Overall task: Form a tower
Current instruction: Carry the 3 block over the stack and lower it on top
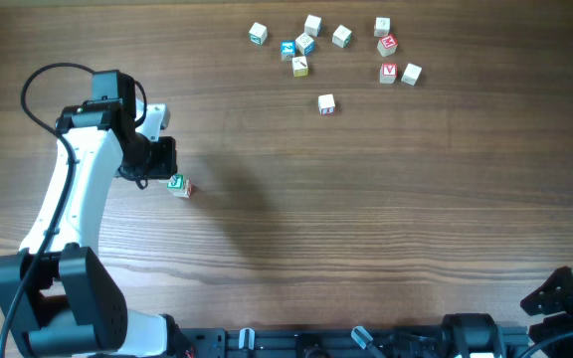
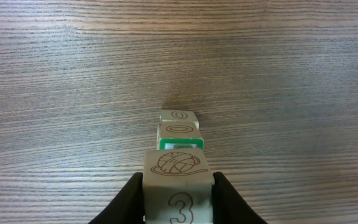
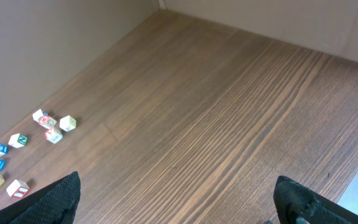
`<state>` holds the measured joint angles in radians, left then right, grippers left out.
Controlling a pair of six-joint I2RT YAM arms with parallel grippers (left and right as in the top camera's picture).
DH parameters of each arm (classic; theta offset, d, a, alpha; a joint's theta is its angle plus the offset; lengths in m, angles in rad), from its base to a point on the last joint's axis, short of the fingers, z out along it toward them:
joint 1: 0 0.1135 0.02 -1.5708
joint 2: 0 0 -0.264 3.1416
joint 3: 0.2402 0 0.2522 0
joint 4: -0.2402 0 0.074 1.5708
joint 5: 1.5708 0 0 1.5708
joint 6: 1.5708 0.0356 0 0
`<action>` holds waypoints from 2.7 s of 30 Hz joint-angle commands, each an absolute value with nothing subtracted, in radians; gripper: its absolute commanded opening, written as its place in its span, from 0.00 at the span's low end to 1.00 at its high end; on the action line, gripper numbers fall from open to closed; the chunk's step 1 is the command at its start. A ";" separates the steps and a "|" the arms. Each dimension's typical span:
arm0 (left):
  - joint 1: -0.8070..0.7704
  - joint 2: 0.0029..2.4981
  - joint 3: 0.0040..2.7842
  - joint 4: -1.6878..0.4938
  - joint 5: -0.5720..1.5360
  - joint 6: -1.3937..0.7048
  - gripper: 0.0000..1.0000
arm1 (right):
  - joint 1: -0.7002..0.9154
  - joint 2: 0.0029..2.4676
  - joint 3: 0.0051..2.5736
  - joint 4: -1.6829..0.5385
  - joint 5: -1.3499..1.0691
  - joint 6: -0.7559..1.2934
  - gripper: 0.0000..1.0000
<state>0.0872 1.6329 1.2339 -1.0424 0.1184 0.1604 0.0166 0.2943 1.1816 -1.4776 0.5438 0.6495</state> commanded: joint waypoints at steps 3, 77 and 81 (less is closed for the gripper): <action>0.087 1.633 1.191 -1.034 0.131 0.179 0.24 | 0.014 0.289 1.185 -1.475 0.560 0.655 1.00; 0.087 1.633 1.141 -0.965 0.158 0.254 0.26 | 0.014 0.289 1.185 -1.475 0.560 0.655 1.00; 0.087 1.633 1.141 -0.965 0.165 0.255 0.27 | 0.014 0.289 1.185 -1.475 0.560 0.655 1.00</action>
<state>0.0872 1.6325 1.1507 -0.9638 0.1448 0.2428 0.0166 0.2943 1.1816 -1.4776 0.5438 0.6495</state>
